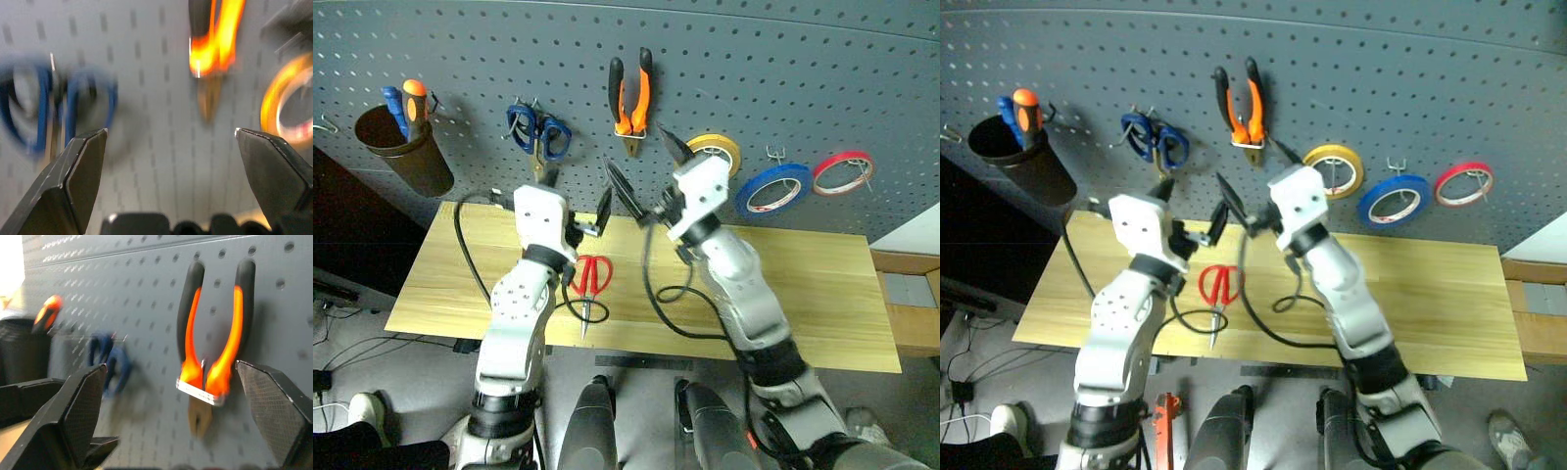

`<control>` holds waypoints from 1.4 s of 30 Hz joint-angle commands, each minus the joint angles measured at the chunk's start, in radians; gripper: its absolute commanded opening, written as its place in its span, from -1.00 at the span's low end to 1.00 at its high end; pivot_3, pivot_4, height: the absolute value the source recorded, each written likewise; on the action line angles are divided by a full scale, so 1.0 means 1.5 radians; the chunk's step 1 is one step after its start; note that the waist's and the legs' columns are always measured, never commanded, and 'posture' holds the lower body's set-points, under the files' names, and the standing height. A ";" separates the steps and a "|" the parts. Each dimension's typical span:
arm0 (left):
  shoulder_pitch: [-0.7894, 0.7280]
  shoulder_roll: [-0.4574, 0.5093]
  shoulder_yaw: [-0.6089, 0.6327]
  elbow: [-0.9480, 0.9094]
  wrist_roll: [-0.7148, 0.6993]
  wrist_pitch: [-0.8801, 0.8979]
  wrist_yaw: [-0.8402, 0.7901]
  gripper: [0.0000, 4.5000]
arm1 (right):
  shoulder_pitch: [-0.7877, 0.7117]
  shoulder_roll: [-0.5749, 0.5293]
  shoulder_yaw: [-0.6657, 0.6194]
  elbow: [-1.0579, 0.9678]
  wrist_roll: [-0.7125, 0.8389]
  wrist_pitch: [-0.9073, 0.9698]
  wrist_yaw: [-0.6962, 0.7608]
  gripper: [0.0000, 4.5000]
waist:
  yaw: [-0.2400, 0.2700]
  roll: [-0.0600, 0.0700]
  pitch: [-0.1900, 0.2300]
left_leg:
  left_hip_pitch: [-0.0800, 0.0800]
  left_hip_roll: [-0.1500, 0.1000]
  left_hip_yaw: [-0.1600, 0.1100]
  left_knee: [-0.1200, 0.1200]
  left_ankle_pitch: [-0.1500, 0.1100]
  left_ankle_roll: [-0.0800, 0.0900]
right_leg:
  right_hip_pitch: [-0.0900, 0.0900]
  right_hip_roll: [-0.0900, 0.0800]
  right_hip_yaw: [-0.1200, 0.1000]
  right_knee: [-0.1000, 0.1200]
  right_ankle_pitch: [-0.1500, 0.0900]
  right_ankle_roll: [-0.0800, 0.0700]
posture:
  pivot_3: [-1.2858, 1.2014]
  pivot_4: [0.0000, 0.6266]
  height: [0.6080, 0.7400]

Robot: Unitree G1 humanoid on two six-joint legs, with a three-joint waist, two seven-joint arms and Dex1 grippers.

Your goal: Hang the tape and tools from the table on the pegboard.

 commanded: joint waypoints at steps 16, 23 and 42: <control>0.151 -0.067 -0.001 -0.055 0.026 0.218 0.099 1.00 | 0.221 -0.217 -0.036 -0.217 0.225 0.192 0.288 0.95 | -0.017 0.000 0.000 | 0.001 -0.001 -0.004 0.001 0.001 -0.001 | 0.003 0.000 -0.003 0.000 0.000 0.000 | 0.12 0.02 1.00; 0.194 -0.063 0.027 -0.052 0.015 0.293 0.094 1.00 | 0.261 -0.231 -0.025 -0.203 0.209 0.083 0.360 0.95 | -0.016 0.000 0.000 | 0.001 -0.001 -0.004 0.001 0.001 -0.001 | 0.003 0.001 -0.003 0.000 -0.002 0.003 | 0.12 0.06 1.00; 0.149 -0.040 -0.020 0.059 0.018 0.308 0.052 1.00 | 0.261 -0.234 0.021 -0.067 0.122 -0.081 0.442 0.95 | -0.016 -0.001 0.000 | 0.002 -0.001 -0.005 0.001 0.001 -0.002 | 0.004 0.000 -0.003 0.001 0.000 0.001 | 0.11 0.06 1.00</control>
